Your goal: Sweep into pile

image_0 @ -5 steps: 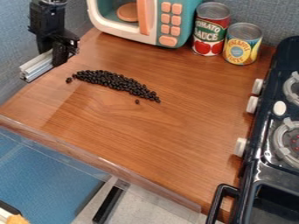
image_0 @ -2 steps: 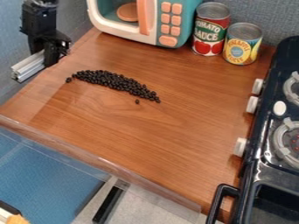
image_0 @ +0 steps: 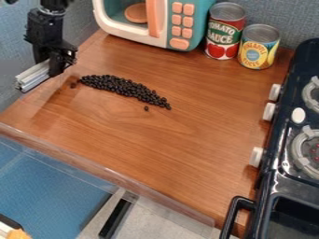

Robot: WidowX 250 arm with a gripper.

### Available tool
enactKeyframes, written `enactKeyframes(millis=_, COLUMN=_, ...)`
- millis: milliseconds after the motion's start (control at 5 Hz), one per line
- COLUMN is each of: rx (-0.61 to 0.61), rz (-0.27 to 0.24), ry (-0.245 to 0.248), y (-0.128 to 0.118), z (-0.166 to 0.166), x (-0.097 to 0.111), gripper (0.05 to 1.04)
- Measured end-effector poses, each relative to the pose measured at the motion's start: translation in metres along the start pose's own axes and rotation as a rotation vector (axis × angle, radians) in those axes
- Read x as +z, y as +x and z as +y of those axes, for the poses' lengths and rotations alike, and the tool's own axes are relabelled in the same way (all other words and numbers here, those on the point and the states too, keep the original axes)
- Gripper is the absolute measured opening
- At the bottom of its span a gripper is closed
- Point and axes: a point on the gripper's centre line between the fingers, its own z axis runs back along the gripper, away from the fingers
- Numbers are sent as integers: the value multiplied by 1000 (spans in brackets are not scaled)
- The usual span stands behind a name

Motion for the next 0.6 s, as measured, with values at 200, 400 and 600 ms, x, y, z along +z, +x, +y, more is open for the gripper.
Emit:
enactKeyframes(millis=200, rx=6, rz=-11, ry=0, y=-4, z=-1, x=-6, gripper=380)
enactKeyframes(millis=400, rx=14, rz=-10, ry=5, y=-6, z=1, x=-9, gripper=380)
enactKeyframes(millis=600, rx=28, rz=1, ry=2, y=-12, z=2, x=-11, gripper=380)
